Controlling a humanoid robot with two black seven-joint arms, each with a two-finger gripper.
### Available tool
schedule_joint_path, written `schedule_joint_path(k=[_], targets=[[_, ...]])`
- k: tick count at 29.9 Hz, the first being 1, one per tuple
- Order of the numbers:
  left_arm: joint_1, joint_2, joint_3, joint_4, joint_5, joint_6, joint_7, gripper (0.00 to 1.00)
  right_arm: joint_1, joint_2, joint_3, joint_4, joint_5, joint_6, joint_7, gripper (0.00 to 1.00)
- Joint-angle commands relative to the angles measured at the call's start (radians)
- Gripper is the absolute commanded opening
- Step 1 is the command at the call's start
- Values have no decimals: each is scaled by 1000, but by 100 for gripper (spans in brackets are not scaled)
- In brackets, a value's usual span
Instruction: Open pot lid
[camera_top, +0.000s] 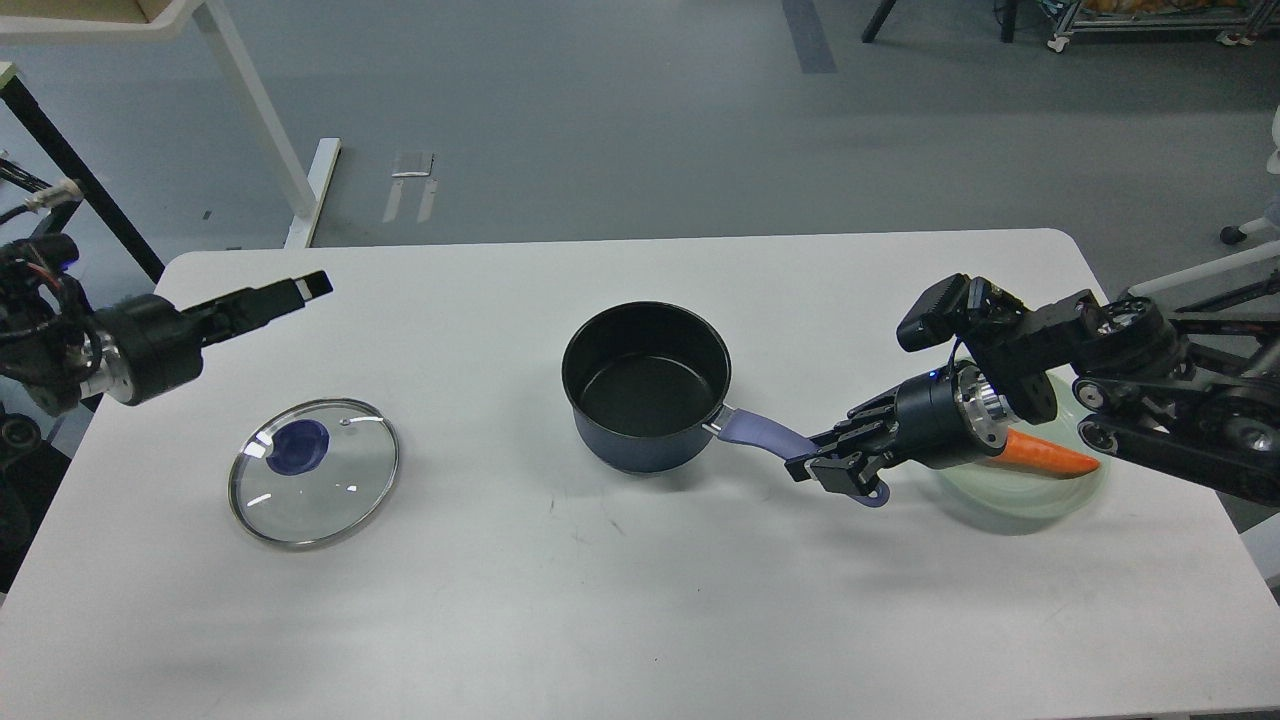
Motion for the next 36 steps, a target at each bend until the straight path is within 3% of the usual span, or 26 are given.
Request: schedule_joint_path(k=[1, 4, 13, 21, 28, 31, 33, 36], targets=[[-26, -2, -8, 7, -407, -88, 0, 99, 0, -12, 0, 2, 2, 0, 0, 78], [-29, -31, -11, 16, -492, -85, 0, 99, 0, -28, 0, 6, 3, 2, 0, 96], [-32, -95, -81, 57, -501, -91, 0, 99, 73, -165, 40, 54, 101, 8, 0, 98], [-21, -209, -110, 108, -601, -83, 0, 99, 75, -313, 196, 8, 639, -27, 0, 98], [3, -318, -182, 226, -710, -99, 0, 99, 11, -293, 222, -104, 1268, -224, 0, 98], [31, -367, -231, 267, -710, -102, 1, 99, -14, -270, 224, -110, 1535, -258, 0, 98], [48, -400, -262, 299, -710, -122, 13, 99, -28, -250, 227, -130, 1664, -256, 0, 99], [74, -459, -327, 367, -711, -191, 65, 99, -93, -184, 271, -162, 1773, -256, 0, 99]])
